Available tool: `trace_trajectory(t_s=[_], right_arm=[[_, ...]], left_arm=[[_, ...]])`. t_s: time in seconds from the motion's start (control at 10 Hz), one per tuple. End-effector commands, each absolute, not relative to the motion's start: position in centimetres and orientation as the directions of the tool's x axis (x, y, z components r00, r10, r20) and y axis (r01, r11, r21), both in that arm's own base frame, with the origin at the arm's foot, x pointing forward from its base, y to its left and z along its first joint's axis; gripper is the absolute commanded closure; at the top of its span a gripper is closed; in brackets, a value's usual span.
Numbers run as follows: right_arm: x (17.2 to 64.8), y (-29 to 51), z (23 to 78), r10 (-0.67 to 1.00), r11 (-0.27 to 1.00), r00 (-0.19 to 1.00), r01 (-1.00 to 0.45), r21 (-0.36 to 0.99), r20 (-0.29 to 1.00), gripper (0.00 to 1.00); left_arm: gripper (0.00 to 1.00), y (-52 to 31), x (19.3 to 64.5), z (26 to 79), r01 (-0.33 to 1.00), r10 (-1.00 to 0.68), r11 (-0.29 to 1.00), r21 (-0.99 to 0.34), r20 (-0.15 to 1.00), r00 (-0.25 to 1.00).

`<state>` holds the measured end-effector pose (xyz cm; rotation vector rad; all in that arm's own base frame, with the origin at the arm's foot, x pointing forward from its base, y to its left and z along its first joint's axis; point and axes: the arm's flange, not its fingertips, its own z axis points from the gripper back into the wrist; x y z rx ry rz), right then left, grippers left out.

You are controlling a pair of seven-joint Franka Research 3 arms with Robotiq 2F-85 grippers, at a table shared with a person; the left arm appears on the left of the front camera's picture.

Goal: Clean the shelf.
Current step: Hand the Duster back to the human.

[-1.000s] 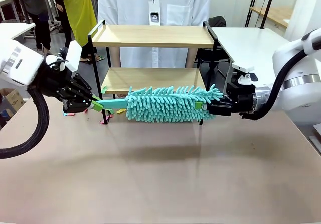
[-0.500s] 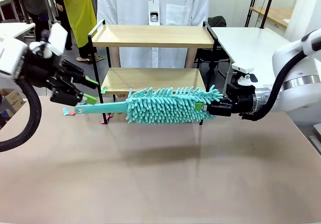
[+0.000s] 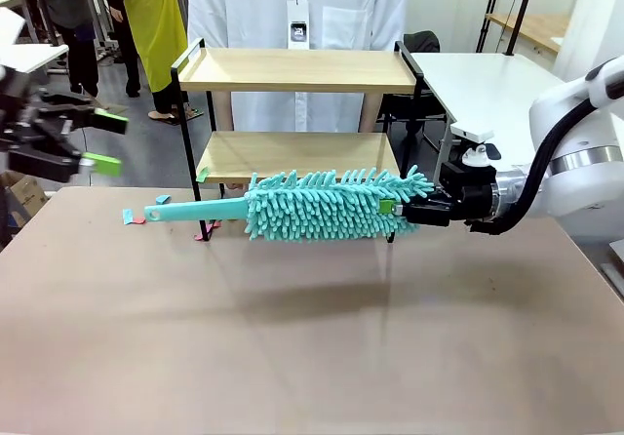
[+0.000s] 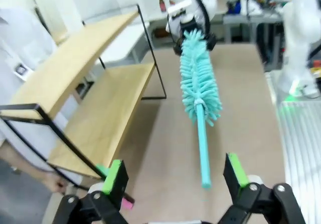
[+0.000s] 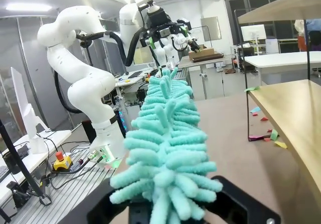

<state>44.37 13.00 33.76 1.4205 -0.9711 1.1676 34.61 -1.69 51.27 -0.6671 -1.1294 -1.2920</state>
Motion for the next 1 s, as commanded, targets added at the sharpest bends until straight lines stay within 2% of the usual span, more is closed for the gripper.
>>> trace_trajectory(t_s=[0.0, 0.2, 0.3, 0.7, 0.9], right_arm=[[44.4, 13.0, 34.0, 0.017, -0.159, 0.193, -0.968, 0.193, 0.981, 1.00], [44.4, 13.0, 34.0, 0.017, -0.159, 0.193, -0.968, 0.193, 0.981, 1.00], [44.4, 13.0, 33.8, 0.016, -0.162, 0.207, -0.965, 0.207, 0.978, 0.83], [42.2, 9.1, 45.3, -0.182, -0.025, 0.023, -1.000, 0.018, 0.983, 0.83], [40.4, 5.7, 51.1, -0.234, 0.110, -0.082, -0.992, -0.057, 0.969, 0.83]], left_arm=[[0.00, 1.0, 29.9, 47.7, 0.957, -0.317, 0.213, 0.197, 0.941, -0.123], [0.00, 1.3, 29.6, 47.7, 0.950, -0.346, 0.231, 0.208, 0.931, -0.120], [0.00, 2.5, 33.6, 50.9, 0.958, -0.331, 0.224, 0.180, 0.938, -0.099], [0.00, 2.5, 33.6, 50.9, 0.958, -0.331, 0.224, 0.180, 0.938, -0.099], [0.00, 2.5, 33.6, 50.9, 0.958, -0.331, 0.224, 0.180, 0.938, -0.099]])
